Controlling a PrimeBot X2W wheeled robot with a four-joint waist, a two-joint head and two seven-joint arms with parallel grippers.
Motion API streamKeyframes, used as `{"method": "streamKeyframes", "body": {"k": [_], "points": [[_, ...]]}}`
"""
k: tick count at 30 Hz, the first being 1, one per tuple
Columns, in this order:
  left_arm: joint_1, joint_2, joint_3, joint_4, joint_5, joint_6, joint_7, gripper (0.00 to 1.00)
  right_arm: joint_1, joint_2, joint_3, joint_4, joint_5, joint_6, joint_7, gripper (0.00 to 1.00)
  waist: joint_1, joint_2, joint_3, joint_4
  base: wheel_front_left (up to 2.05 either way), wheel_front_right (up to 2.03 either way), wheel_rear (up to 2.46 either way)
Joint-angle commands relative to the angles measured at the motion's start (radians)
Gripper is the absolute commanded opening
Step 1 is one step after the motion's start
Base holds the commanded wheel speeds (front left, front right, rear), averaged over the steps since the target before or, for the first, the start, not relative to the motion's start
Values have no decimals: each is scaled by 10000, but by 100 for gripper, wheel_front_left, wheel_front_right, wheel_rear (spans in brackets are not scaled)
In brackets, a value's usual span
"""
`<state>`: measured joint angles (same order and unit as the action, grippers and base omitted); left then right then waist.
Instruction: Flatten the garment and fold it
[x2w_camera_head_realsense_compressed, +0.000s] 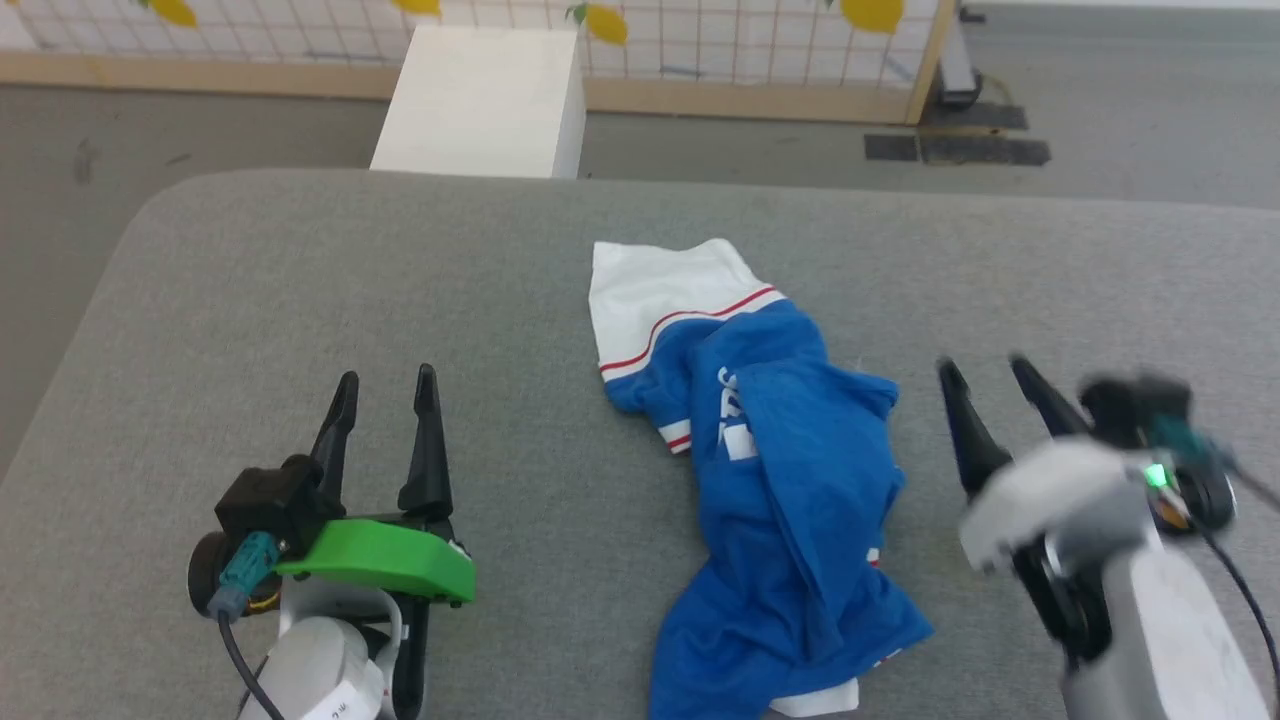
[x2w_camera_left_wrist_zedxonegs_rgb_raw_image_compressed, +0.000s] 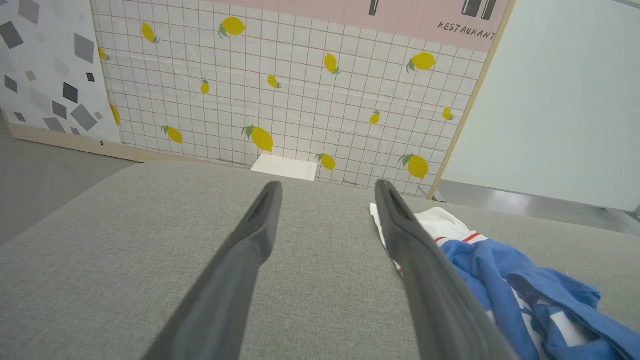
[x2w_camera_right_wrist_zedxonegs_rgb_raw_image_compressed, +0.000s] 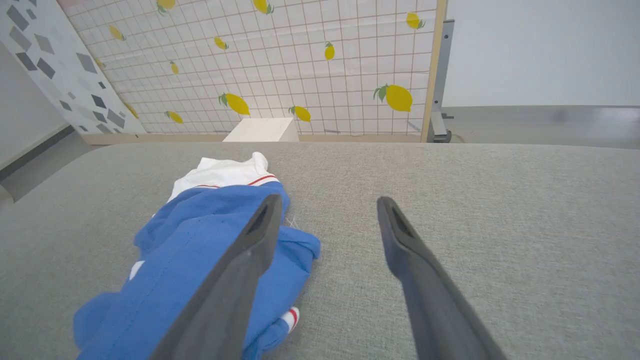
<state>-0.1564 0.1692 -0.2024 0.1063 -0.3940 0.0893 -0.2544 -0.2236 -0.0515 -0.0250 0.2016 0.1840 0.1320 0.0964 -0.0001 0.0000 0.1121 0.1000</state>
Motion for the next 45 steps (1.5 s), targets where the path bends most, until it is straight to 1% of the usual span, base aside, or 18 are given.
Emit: {"method": "streamKeyframes", "body": {"k": [1,2,7,9,11,14,18,21,24,25,26,27,28,33,37,40,42,45], "points": [[191,-150,134,-164,142,25,-69,100,-624,-50,190,34,-105,-13,414,100,1,0,374,301,0,0,0],[242,-265,202,-249,179,13,-69,100,-938,-105,329,147,-123,-13,831,100,1,0,484,377,0,0,0],[403,-769,503,-623,407,-108,-72,100,-2784,-622,1567,1303,-278,-13,3914,100,1,0,1012,865,0,0,0],[387,-912,581,-808,484,-199,-72,100,-3432,-843,2019,1693,-434,-13,4642,100,1,0,1255,1072,0,0,0],[363,-1018,600,-951,563,-308,-72,100,-3979,-974,2308,2152,-519,-13,5079,100,1,0,1506,1277,0,0,0],[270,-1120,529,-1053,653,-425,-73,100,-4535,-1221,2512,2905,-856,-13,5387,100,1,0,1822,1631,0,0,0],[177,-1175,399,-1090,720,-463,-73,100,-4812,-1264,2709,3813,-1093,-13,5539,100,1,0,2121,1959,0,0,0],[122,-1184,298,-1095,567,-381,-73,100,-4771,-1174,2996,4281,-890,-13,5449,100,1,0,2178,2014,0,0,0],[137,-1186,283,-1100,539,-294,-73,100,-4742,-1166,3218,4584,-634,-13,5341,100,1,0,2118,1887,0,0,0],[147,-1187,285,-1058,562,-303,-73,100,-4746,-1149,3243,4660,-461,-13,5271,40,1,0,2051,1818,0,0,0],[152,-1187,306,-1013,570,-316,-73,100,-4758,-1141,3260,4651,-284,-13,5030,0,1,0,1957,1728,0,0,0],[156,-1187,323,-994,553,-331,-73,100,-4756,-1154,3278,4634,-138,-13,4845,0,1,0,1901,1656,0,0,0],[166,-1188,365,-918,610,-379,-73,100,-4754,-1206,3158,4504,209,-13,4270,0,1,0,1737,1454,0,0,0],[265,-1188,505,-709,773,-538,-74,100,-4537,-1391,2074,3765,981,-13,2600,0,1,0,1224,763,0,0,0],[441,-1189,639,-524,908,-680,-74,100,-3651,-1771,1053,2654,1322,-13,2010,0,1,0,861,161,0,0,0],[532,-1189,680,-396,960,-780,-74,100,-2508,-2004,-25,1736,1336,-13,2011,0,1,0,690,-194,0,0,0],[549,-1189,668,-303,973,-842,-74,100,-1547,-1972,-832,1110,1234,-13,2216,0,1,0,589,-378,0,0,0],[493,-1189,580,-121,952,-934,-74,100,64,-1447,-1754,197,1235,-13,2947,0,1,0,479,-556,0,0,0]]}}
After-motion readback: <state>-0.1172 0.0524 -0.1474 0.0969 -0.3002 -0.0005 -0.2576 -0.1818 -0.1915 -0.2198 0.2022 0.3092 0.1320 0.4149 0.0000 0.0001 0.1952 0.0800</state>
